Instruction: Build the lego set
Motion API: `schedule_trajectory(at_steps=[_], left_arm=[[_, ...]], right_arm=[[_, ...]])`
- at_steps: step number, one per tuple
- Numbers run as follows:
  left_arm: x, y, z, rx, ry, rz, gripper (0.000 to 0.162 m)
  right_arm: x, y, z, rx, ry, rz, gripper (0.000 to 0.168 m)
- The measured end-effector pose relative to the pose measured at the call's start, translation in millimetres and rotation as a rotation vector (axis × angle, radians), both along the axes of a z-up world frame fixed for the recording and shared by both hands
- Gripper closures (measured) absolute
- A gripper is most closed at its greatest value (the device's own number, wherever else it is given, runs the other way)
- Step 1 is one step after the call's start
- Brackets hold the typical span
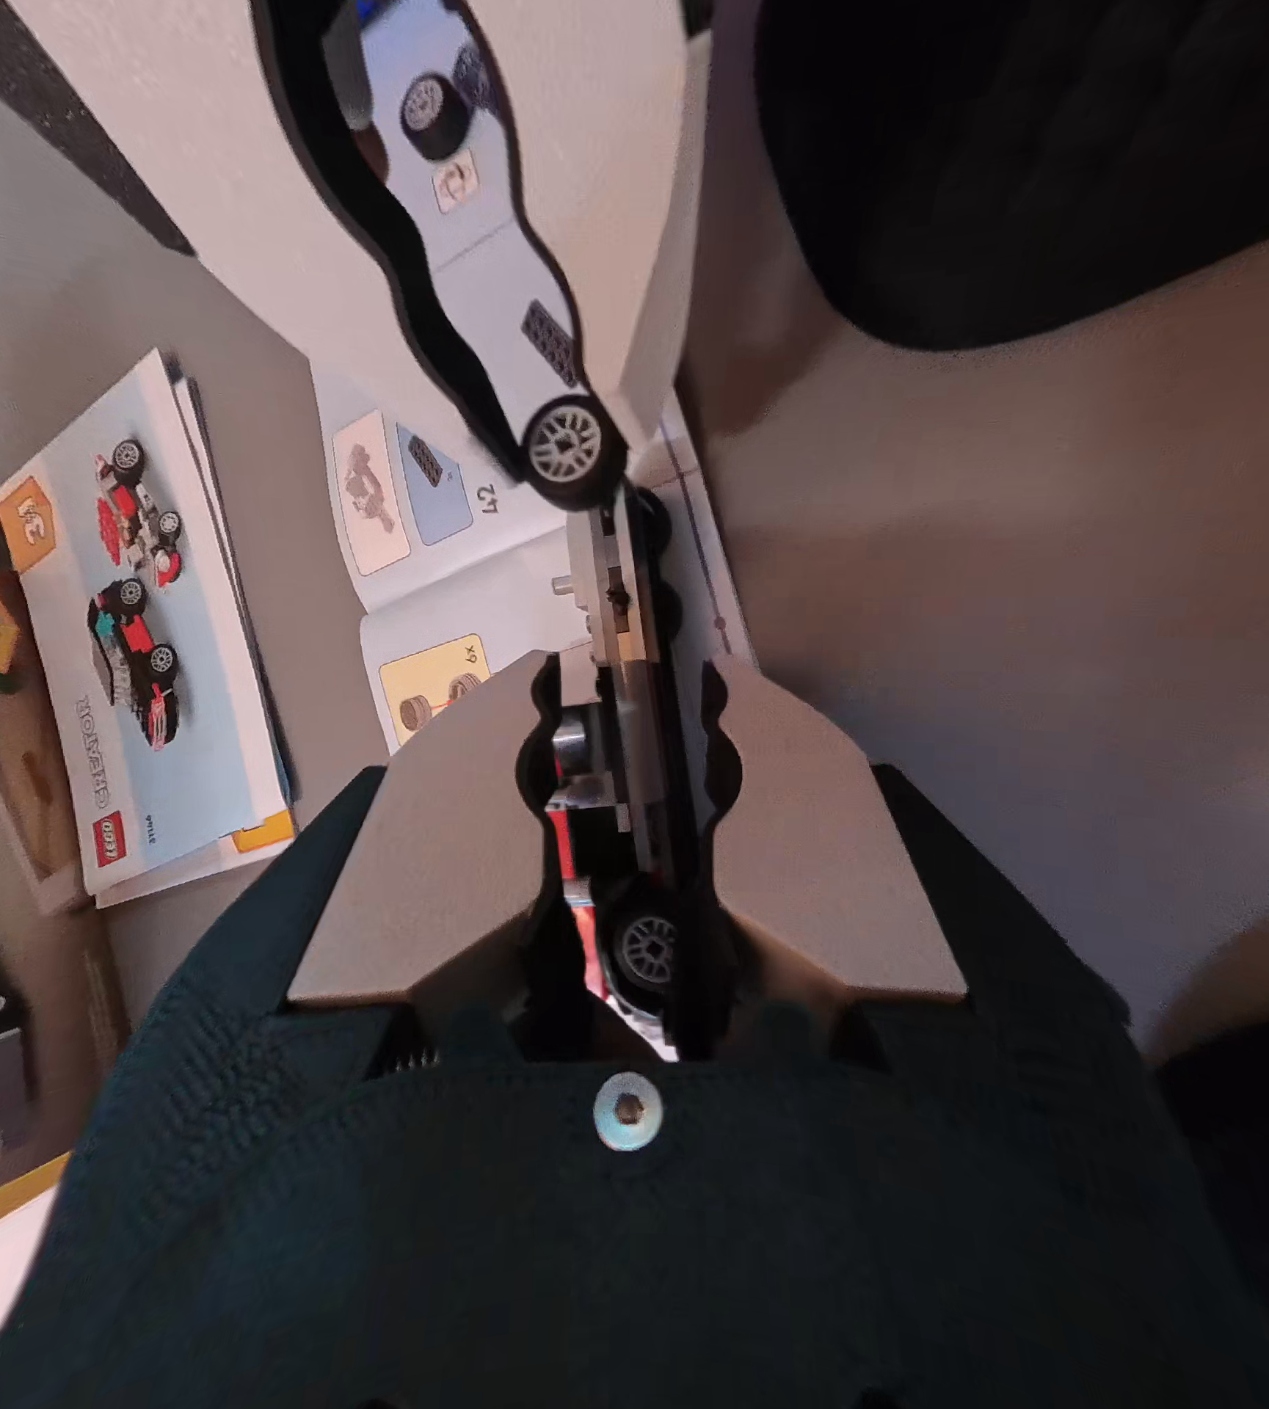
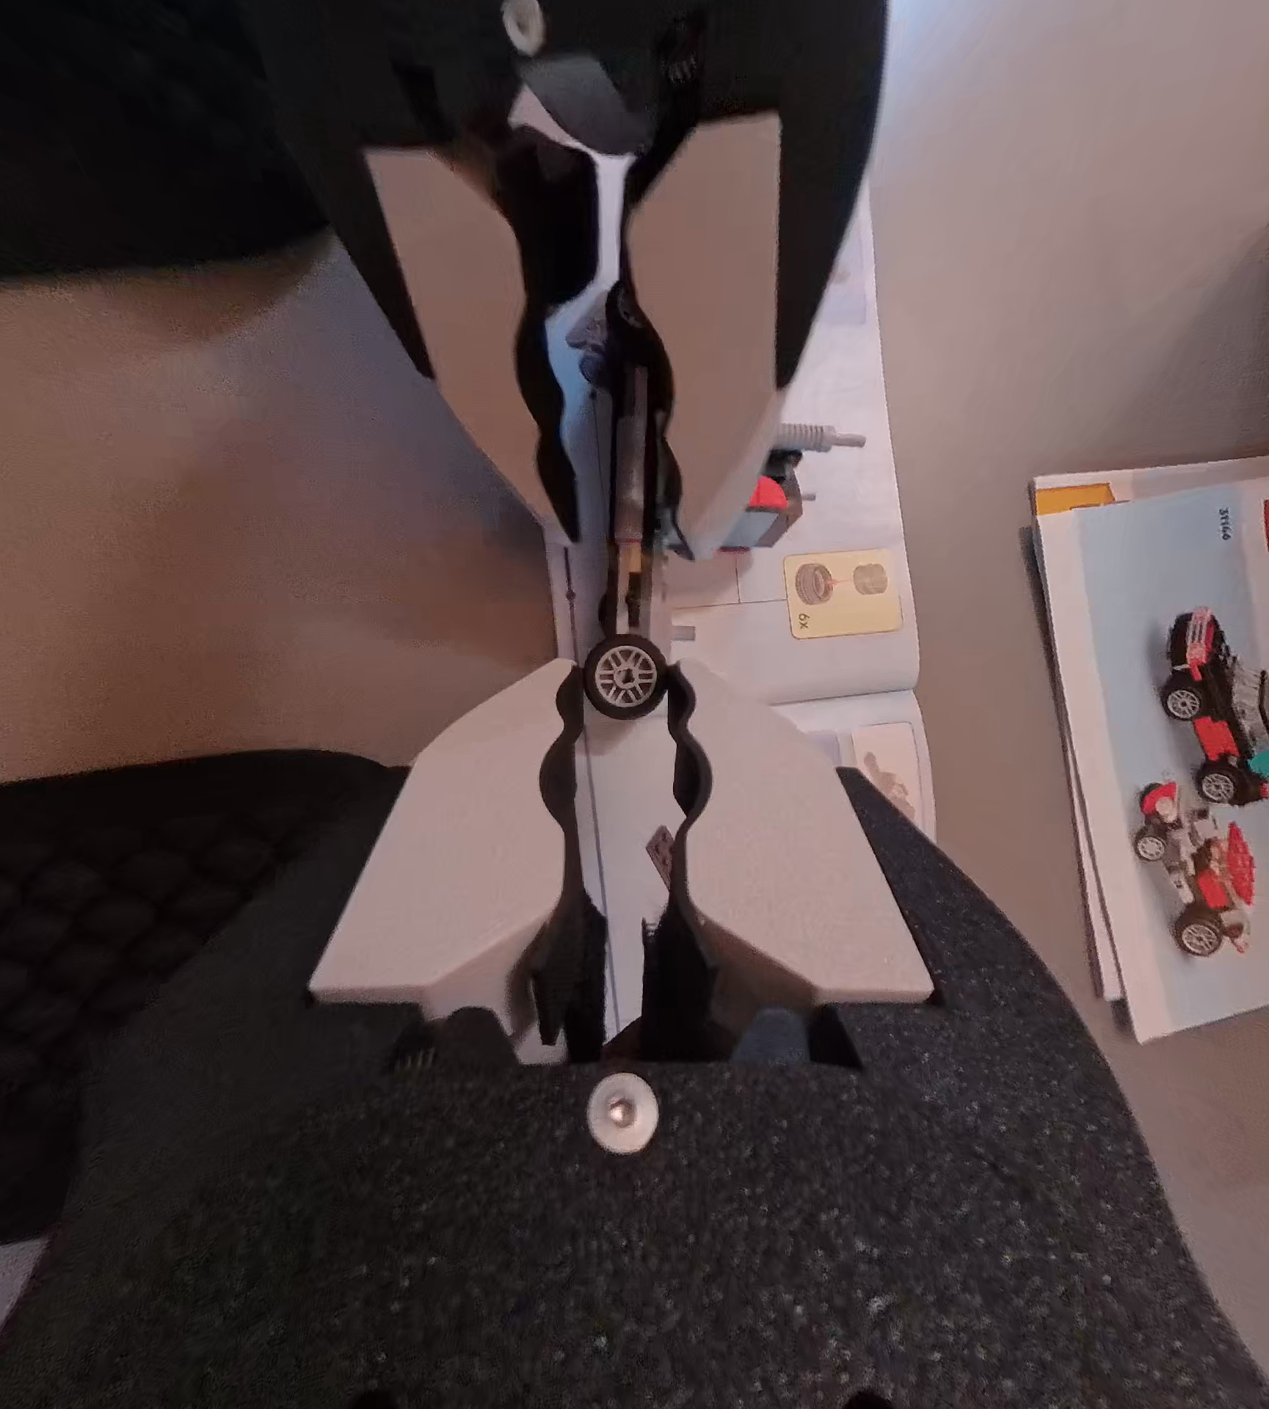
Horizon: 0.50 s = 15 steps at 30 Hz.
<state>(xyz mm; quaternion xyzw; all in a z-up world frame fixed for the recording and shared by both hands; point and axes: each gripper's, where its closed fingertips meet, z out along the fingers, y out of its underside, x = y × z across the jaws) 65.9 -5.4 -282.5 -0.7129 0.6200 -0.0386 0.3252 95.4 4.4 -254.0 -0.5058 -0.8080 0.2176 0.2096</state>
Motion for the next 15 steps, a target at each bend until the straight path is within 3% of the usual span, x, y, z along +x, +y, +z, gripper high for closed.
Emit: schedule_trajectory(at_steps=[3,8,15], left_arm=[[-2,9,-3,0.006,0.06,-0.001,0.127],[2,9,-8,-0.075,0.018,-0.037,0.132],[5,10,-7,-0.063,-0.067,-0.045,0.133]], right_arm=[[-6,-4,-3,-0.006,0.019,0.013,0.147],[-15,-2,-9,0.006,0.03,0.014,0.147],[-21,-3,-13,0.053,0.001,0.042,0.147]])
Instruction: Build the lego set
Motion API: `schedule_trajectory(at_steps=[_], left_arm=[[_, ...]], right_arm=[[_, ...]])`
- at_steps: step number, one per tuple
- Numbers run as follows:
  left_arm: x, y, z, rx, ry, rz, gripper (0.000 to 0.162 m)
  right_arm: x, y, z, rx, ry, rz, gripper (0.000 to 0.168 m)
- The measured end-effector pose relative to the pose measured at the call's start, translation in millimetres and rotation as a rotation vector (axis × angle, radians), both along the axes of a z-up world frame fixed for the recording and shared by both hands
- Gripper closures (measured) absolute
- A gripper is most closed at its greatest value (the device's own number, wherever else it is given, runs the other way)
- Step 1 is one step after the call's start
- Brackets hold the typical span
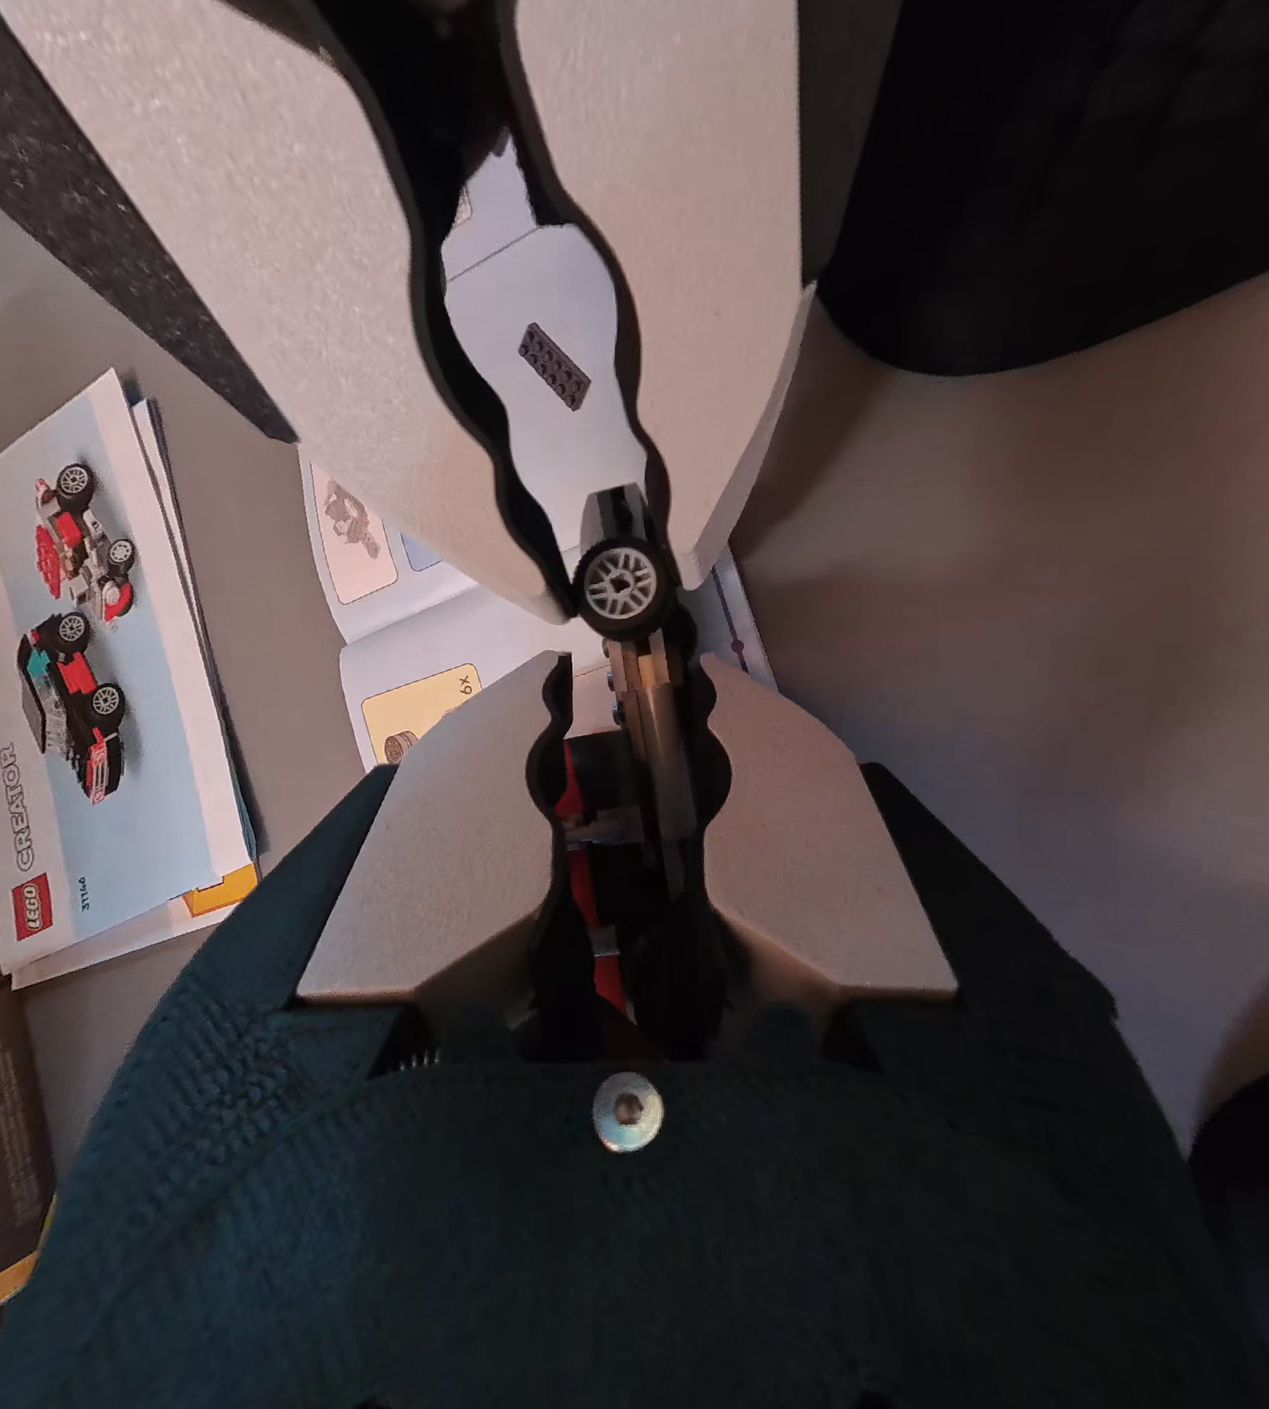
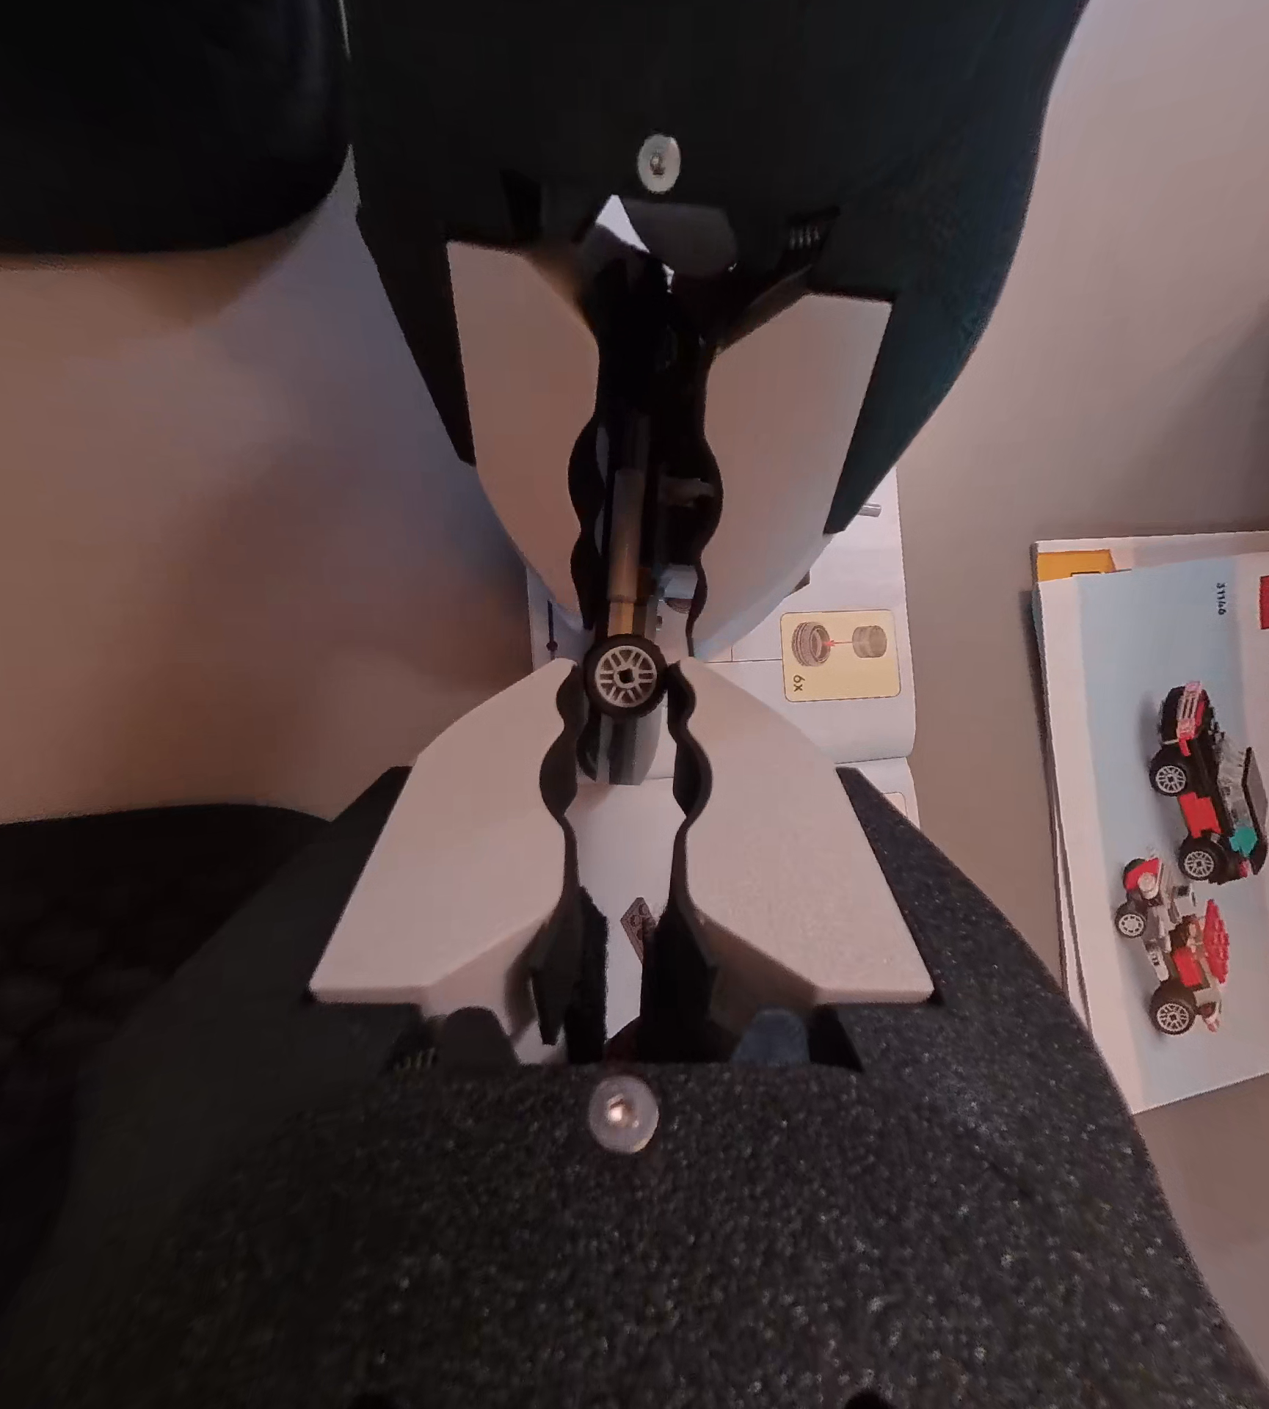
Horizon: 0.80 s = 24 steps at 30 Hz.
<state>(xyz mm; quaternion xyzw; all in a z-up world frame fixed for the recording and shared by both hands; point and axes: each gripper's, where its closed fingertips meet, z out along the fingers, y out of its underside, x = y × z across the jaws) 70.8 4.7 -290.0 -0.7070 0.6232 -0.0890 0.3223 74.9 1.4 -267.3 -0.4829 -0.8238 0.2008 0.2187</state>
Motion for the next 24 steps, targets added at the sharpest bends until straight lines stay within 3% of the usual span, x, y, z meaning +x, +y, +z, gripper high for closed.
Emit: schedule_trajectory(at_steps=[13,24], left_arm=[[-1.1,2.9,-1.3,-0.015,-0.001,0.042,0.131],[1.5,2.1,-2.4,-0.017,-0.026,0.025,0.138]], right_arm=[[-5.5,-0.1,1.9,0.018,0.002,-0.003,0.147],[-5.4,0.0,-2.8,-0.026,-0.019,-0.009,0.147]])
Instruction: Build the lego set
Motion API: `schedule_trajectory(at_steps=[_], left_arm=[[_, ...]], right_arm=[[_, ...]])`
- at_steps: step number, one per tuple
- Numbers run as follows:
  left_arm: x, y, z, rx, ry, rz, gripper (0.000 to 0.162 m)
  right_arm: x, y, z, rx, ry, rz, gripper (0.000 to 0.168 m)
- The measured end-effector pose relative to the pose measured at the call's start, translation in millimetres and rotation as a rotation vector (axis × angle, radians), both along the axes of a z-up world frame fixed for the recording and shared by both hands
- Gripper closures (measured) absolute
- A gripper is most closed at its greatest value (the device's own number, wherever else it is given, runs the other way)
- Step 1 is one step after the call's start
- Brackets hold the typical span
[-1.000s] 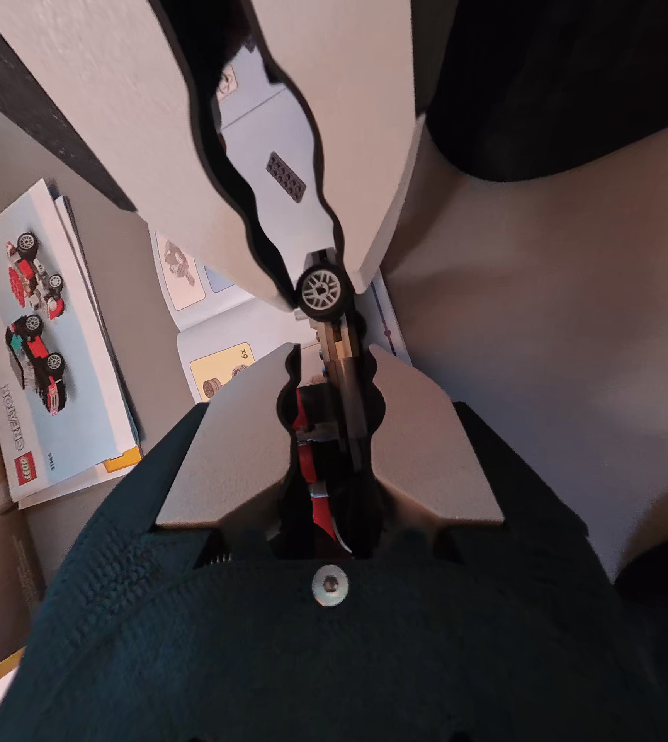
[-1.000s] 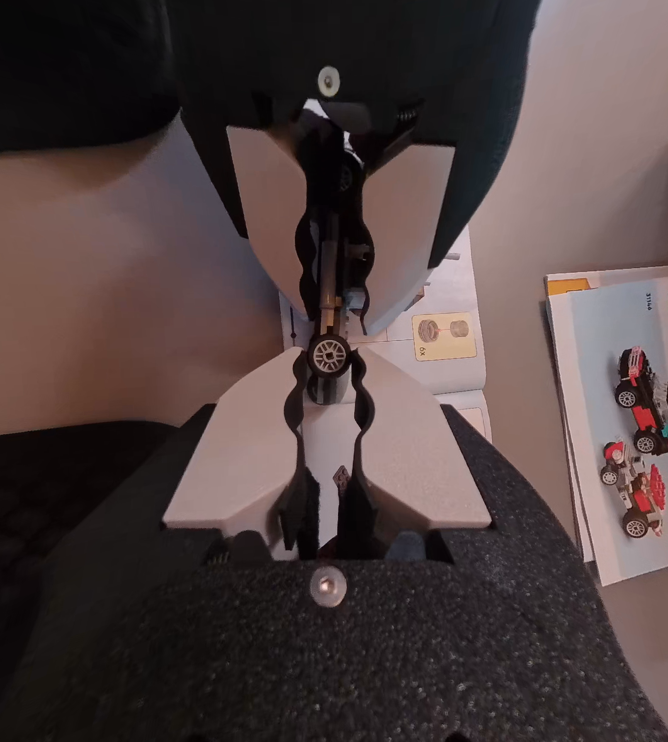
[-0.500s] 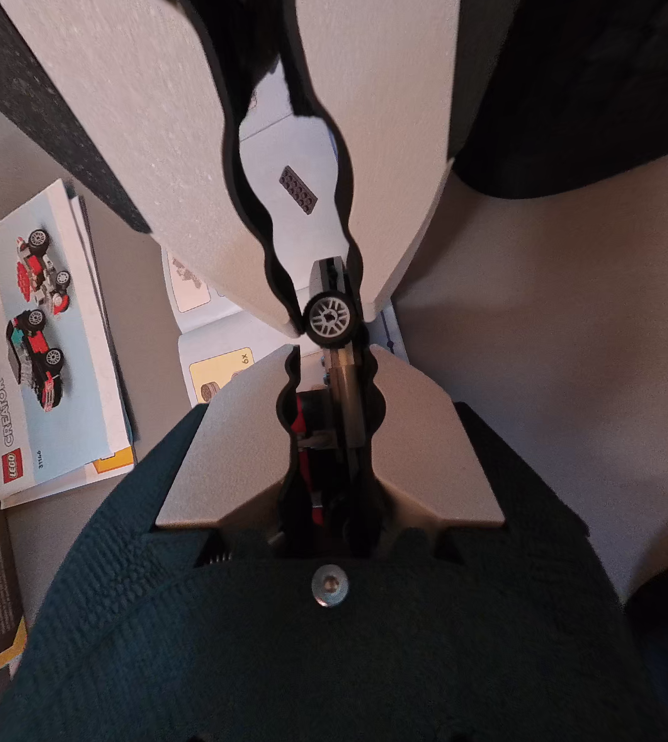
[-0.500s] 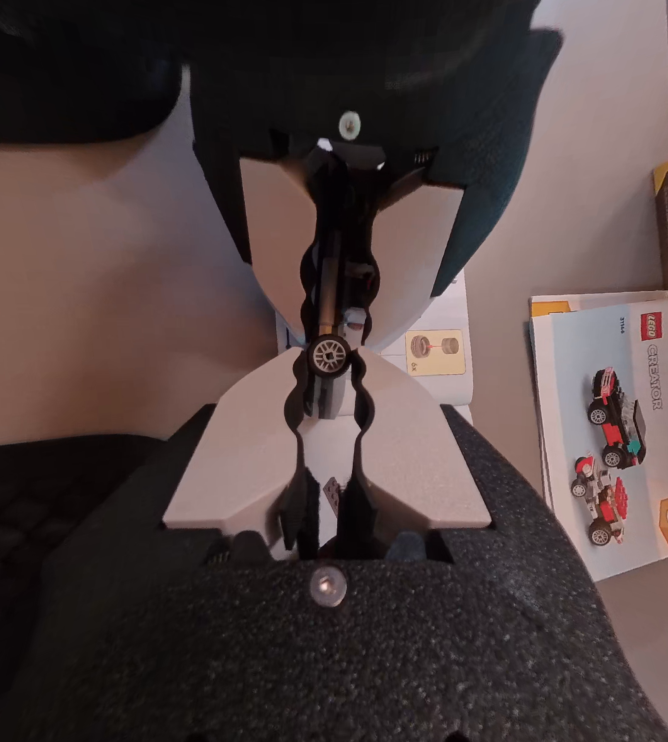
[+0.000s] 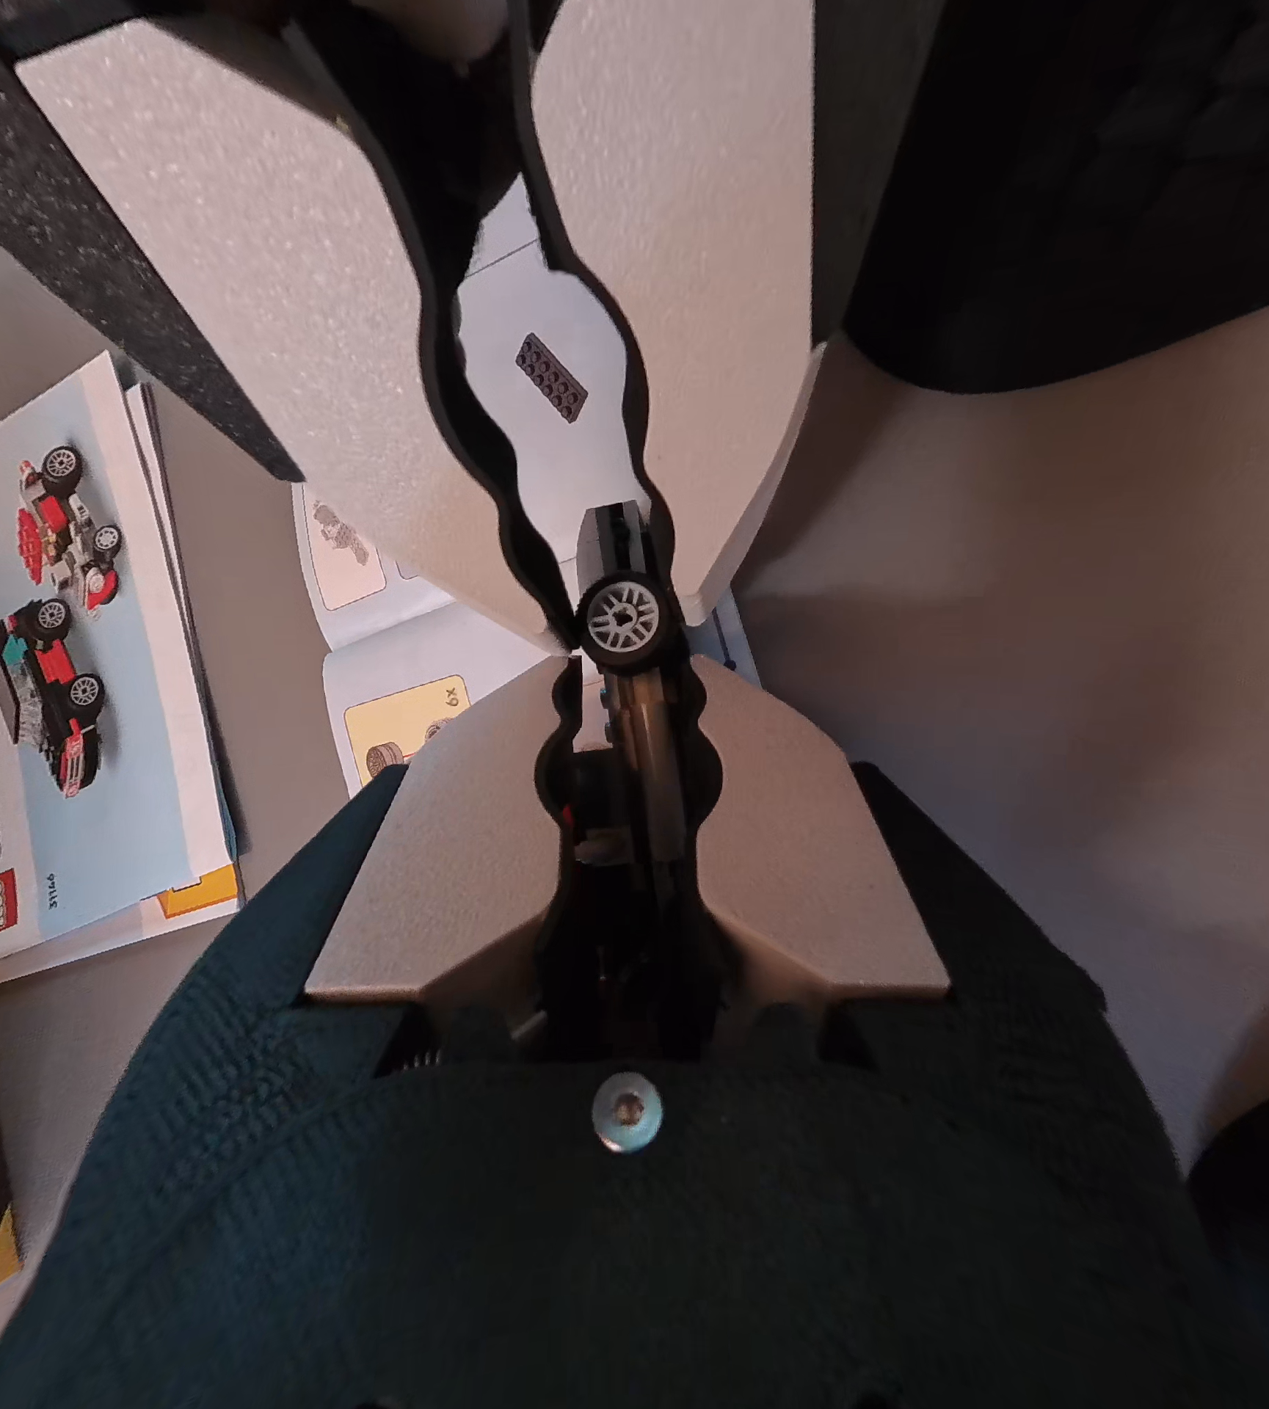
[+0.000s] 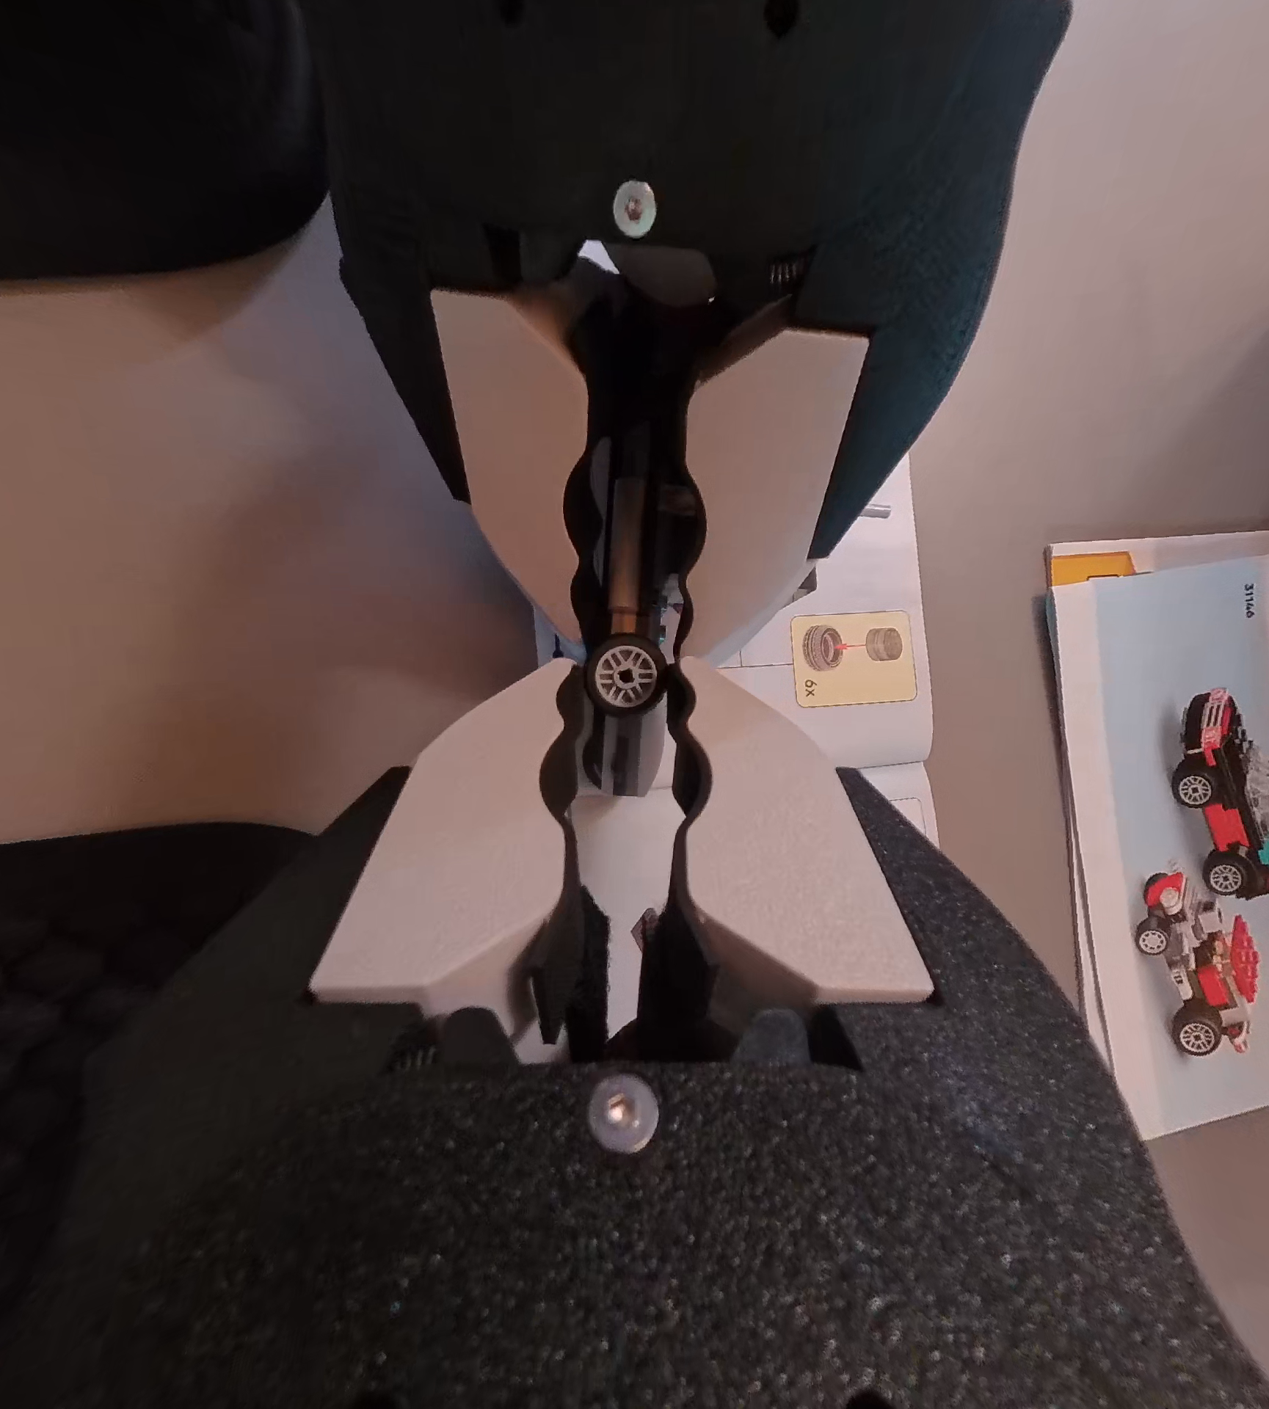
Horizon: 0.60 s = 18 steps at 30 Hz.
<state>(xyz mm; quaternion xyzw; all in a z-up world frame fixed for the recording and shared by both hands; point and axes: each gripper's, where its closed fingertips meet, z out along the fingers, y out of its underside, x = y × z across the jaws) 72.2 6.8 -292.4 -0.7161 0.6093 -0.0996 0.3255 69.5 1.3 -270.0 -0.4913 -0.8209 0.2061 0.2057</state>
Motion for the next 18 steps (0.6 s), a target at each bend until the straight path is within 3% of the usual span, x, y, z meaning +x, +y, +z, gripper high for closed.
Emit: schedule_trajectory(at_steps=[7,11,14,18], left_arm=[[1,-2,1,-0.011,-0.013,-0.01,0.139],[-5,2,28,0.013,-0.117,0.04,0.113],[-17,-3,51,0.02,-0.182,0.039,0.113],[-33,-7,43,-0.002,-0.116,0.047,0.122]], right_arm=[[3,0,-3,-0.013,-0.068,-0.039,0.147],[3,1,-1,-0.022,-0.073,-0.035,0.147],[1,3,4,-0.035,-0.061,-0.034,0.147],[1,2,3,0.007,-0.106,-0.01,0.147]])
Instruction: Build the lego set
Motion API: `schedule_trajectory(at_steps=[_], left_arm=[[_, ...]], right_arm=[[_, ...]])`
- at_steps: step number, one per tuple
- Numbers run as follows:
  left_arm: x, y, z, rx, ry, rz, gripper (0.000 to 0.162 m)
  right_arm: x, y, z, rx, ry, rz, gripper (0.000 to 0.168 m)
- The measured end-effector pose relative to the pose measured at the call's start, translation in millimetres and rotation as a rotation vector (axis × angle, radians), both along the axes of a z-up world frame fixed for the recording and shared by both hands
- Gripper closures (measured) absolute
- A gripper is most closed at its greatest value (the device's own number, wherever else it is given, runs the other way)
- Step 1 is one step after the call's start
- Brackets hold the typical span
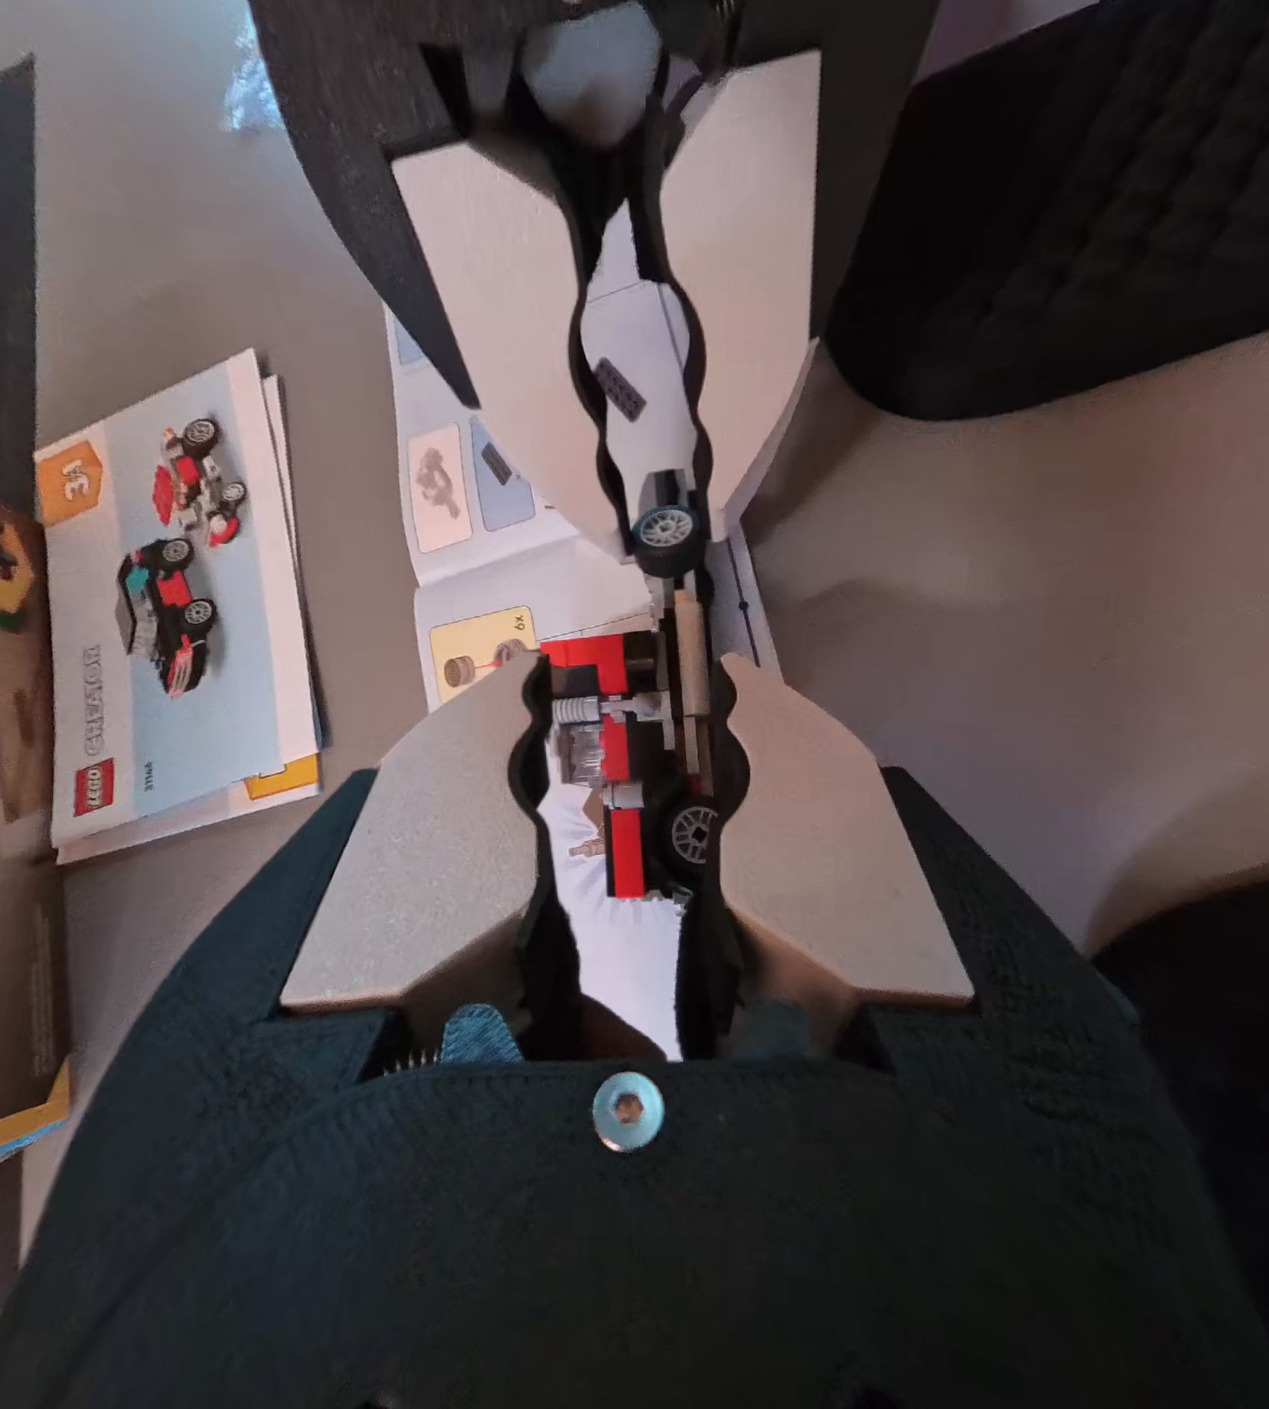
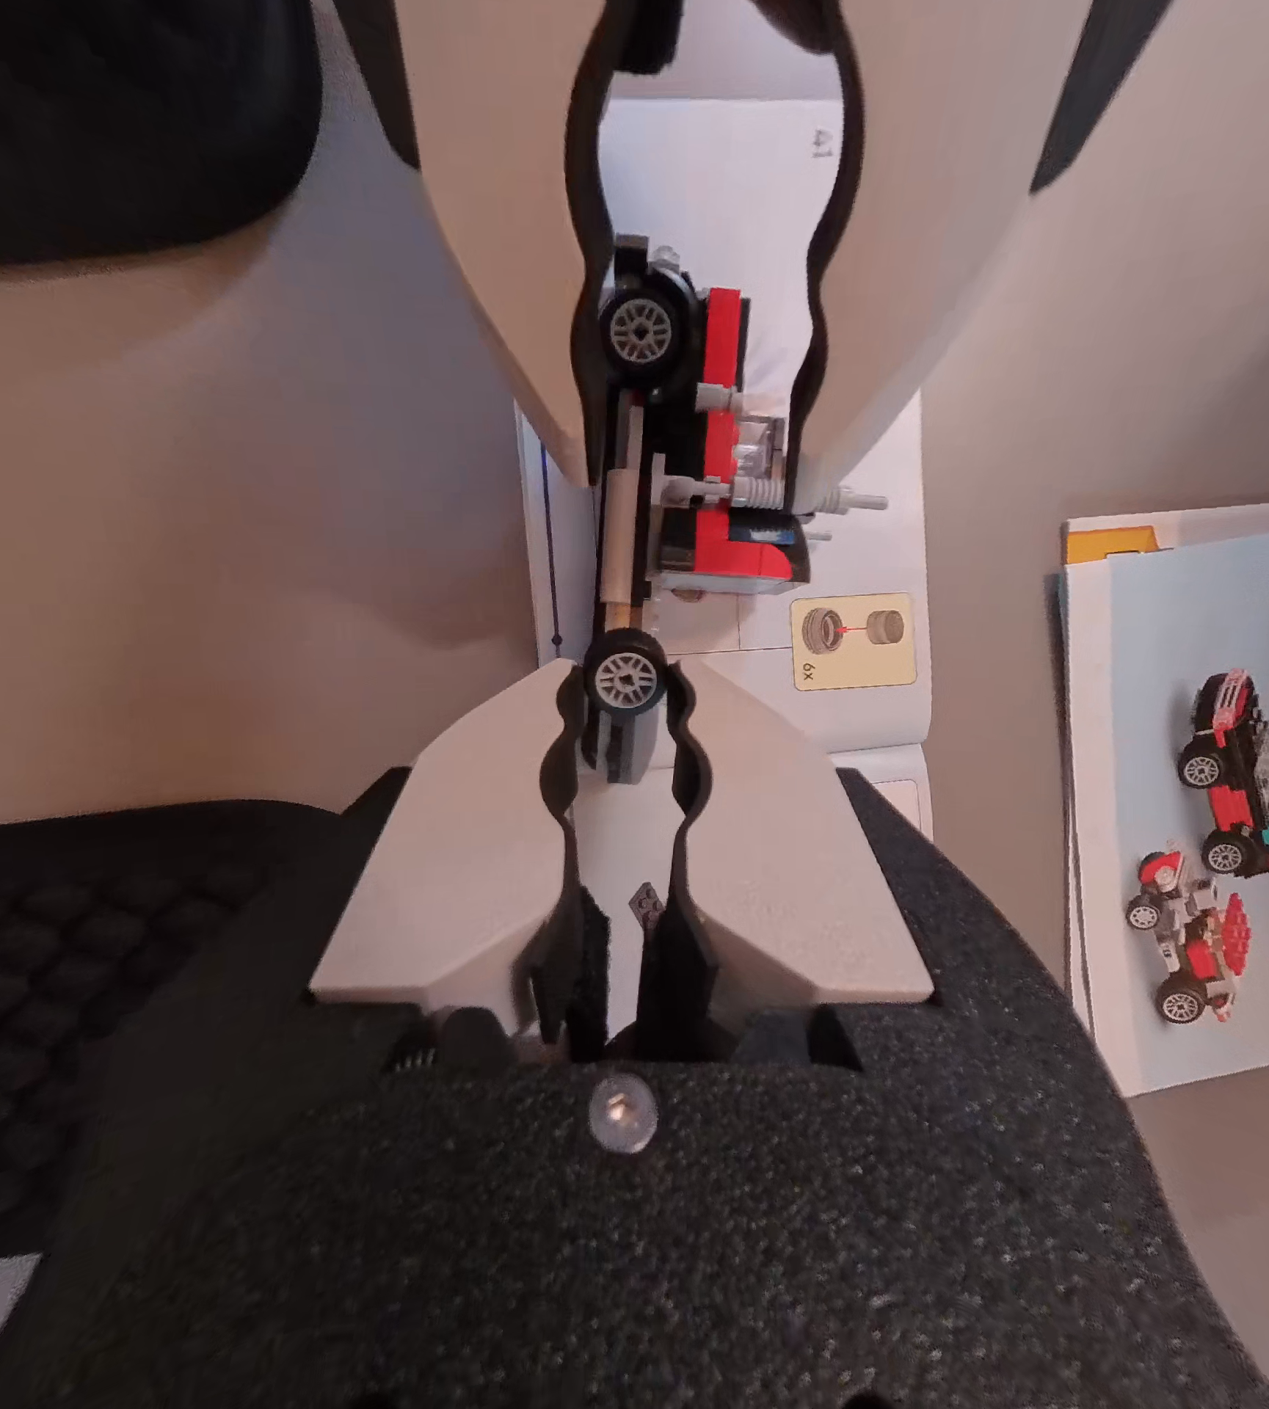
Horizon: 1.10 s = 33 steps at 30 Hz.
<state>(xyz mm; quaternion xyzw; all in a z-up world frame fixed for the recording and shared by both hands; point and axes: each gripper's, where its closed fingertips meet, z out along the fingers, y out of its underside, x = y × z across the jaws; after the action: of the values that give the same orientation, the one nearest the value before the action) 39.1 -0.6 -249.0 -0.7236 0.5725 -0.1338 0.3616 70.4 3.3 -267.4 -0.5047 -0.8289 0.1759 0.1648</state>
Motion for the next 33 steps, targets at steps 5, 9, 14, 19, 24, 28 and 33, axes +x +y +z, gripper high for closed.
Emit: schedule_trajectory(at_steps=[5,9,14,19,24,28,33], left_arm=[[3,-1,-12,-0.019,0.057,-0.016,0.125],[6,0,-18,-0.031,0.065,-0.024,0.126],[8,0,-18,-0.026,0.061,-0.03,0.127],[9,0,-18,-0.025,0.05,-0.03,0.128],[8,1,-18,-0.026,0.038,-0.026,0.128],[7,2,-18,-0.027,0.03,-0.021,0.128],[6,2,-18,-0.027,0.021,-0.022,0.128]], right_arm=[[0,3,-6,0.035,-0.041,0.003,0.147],[-1,-1,2,0.008,-0.017,0.01,0.147],[1,-2,-4,0.02,-0.061,0.025,0.147],[0,-1,-3,0.033,-0.075,0.028,0.147],[-2,-2,-1,0.033,-0.086,0.034,0.147],[-3,-3,-3,0.032,-0.1,0.038,0.147],[-1,3,-3,0.073,-0.126,0.033,0.147]])
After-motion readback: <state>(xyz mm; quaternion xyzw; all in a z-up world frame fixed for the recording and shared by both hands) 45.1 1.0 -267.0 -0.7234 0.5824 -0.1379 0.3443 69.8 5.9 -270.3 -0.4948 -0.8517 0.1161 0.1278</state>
